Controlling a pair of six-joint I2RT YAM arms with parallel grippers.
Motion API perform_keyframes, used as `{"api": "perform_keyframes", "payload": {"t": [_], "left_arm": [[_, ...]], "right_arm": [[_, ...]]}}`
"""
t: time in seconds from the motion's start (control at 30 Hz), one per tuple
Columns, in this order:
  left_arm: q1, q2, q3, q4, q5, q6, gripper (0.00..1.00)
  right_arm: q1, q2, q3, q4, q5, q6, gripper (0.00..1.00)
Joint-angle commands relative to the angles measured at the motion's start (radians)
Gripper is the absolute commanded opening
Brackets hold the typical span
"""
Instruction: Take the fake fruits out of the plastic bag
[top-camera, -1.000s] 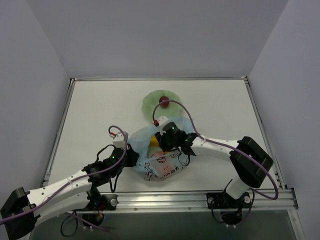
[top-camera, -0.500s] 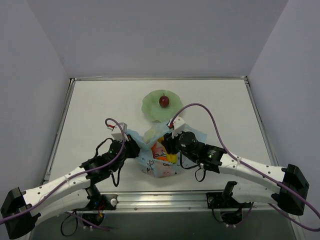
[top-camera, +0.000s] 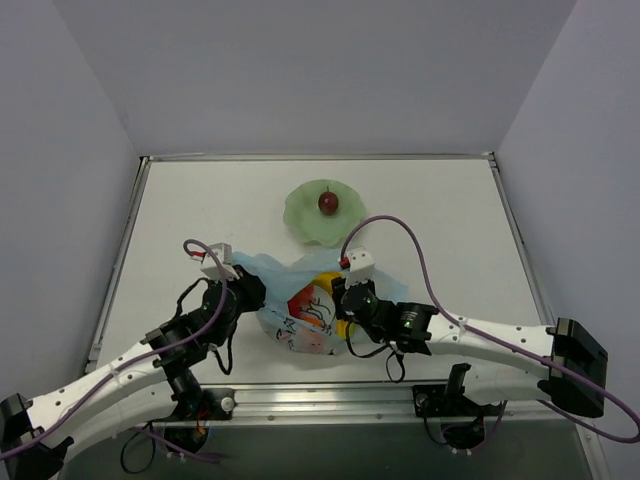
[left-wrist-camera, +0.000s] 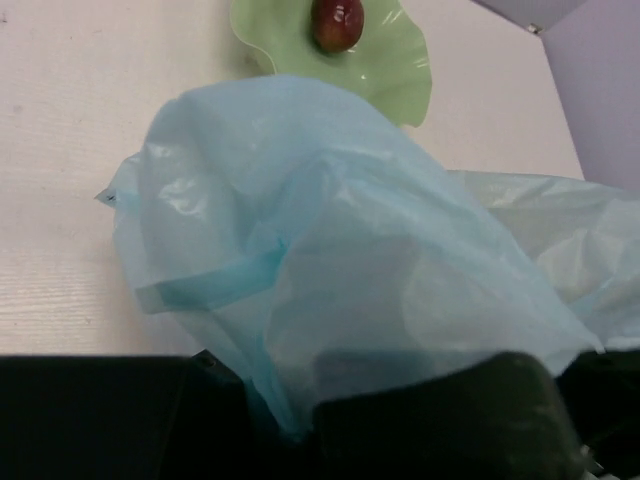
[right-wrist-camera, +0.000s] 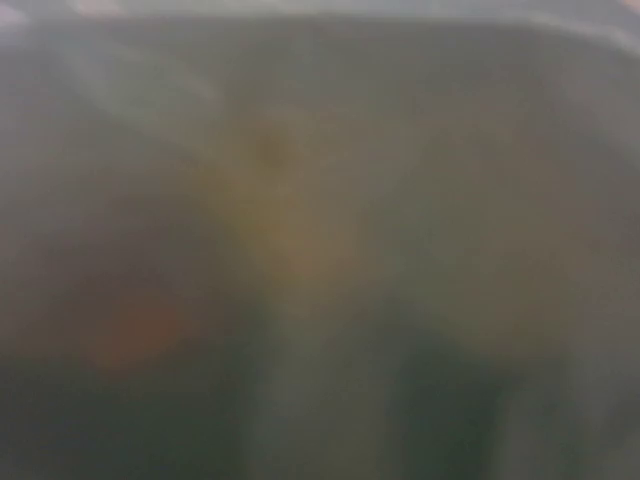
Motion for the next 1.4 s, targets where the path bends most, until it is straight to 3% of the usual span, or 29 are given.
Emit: {"api": "perform_keyframes", "payload": {"t": [0.0, 0.1, 0.17, 0.27, 0.5, 0.73, 0.87, 1.0, 1.2, 1.37], "left_arm": [[0.007, -0.064, 0.003, -0.025, -0.033, -0.036, 0.02], [0.007, -0.093, -0.017, -0.043, -0.024, -0.051, 0.02], [0.007, -0.107, -0.019, -0.062, -0.036, -0.053, 0.02], [0.008, -0.107, -0.004, -0.06, -0.073, -0.025, 0.02], [0.019, 0.028, 0.045, -0.036, -0.096, -0.007, 0.02], [0.027, 0.016, 0.084, -0.034, -0.096, -0.02, 0.02], [0.027, 0.049, 0.105, -0.031, -0.055, -0.007, 0.02], [0.025, 0.077, 0.043, -0.025, -0.007, -0.06, 0.02], [0.023, 0.066, -0.048, -0.022, 0.023, -0.109, 0.02], [0.01, 0.102, -0.089, 0.017, 0.079, -0.12, 0.02]], "right_arm": [[0.002, 0.069, 0.049, -0.076, 0.247, 0.162, 0.0], [0.004, 0.139, 0.109, -0.111, 0.286, 0.184, 0.0], [0.036, 0.144, 0.122, -0.102, 0.267, 0.112, 0.0], [0.111, 0.089, 0.115, -0.103, 0.214, 0.036, 0.0], [0.162, -0.237, 0.023, -0.1, 0.067, 0.066, 0.0], [0.163, -0.235, 0.032, -0.102, -0.162, 0.003, 0.0], [0.166, -0.233, 0.105, 0.042, -0.324, -0.055, 0.0], [0.162, -0.221, 0.223, 0.215, -0.363, -0.13, 0.0], [0.059, -0.089, 0.429, 0.26, -0.389, -0.189, 0.0], [-0.172, 0.056, 0.494, 0.265, -0.271, -0.161, 0.0]]}}
